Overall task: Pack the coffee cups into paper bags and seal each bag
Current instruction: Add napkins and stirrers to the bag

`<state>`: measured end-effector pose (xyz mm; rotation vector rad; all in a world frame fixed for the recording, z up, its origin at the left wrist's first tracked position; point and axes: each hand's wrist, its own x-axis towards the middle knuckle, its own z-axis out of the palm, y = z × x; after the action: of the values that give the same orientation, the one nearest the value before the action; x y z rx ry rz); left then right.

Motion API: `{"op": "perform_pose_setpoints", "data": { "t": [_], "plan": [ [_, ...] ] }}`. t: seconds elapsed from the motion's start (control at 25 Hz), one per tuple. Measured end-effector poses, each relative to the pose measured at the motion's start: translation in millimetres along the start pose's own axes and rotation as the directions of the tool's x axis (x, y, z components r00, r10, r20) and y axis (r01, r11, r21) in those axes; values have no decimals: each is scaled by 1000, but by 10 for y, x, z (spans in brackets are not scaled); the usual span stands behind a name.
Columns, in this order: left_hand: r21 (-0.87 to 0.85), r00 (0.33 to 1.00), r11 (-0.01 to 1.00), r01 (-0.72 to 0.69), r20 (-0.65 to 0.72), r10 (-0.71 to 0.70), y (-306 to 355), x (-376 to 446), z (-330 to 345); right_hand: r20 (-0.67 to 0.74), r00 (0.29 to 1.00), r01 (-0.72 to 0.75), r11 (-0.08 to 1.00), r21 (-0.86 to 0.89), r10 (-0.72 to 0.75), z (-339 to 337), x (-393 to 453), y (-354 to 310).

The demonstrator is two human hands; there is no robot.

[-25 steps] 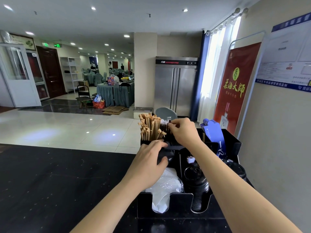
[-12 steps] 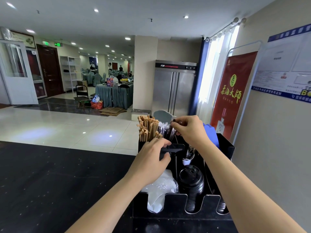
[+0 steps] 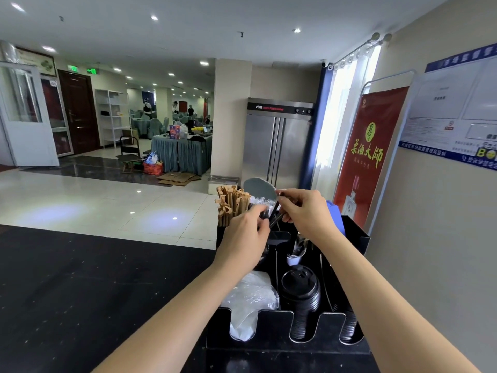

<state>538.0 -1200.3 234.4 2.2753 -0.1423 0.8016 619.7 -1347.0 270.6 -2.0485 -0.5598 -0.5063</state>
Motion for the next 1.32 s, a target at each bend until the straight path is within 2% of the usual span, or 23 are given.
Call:
{"op": "perform_pose_setpoints", "data": {
  "t": [0.16,0.32,0.56,0.76,0.88,1.0,1.2,1.32],
  "plan": [
    [-12,1000,1000,-24,17,24,39,68,59,46,998,32,996,84,-36,-117,-56,-126],
    [-79,999,996,29,-37,-32,31,114,53,80,994,60,987,147,-72,-224,-114,-282],
    [-105,998,993,-47,-50,42,106,102,-148,110,988,83,973,215,-108,-348,-221,-535],
    [-162,990,985,-61,-138,39,220,-8,-327,162,969,140,954,265,-187,-396,-384,-705],
    [-219,986,971,-97,-151,65,286,-89,-451,152,972,156,975,160,-180,-407,-513,-713],
    [-329,991,942,-70,-133,27,361,-210,-539,97,981,165,986,19,-166,-400,-698,-710],
    [-407,992,913,-21,-124,-33,451,-545,-672,31,974,223,973,62,-226,-317,-1180,-733],
    [-454,989,890,40,-110,-101,445,-785,-730,-24,962,271,962,32,-271,-251,-1469,-757]
  ]
}}
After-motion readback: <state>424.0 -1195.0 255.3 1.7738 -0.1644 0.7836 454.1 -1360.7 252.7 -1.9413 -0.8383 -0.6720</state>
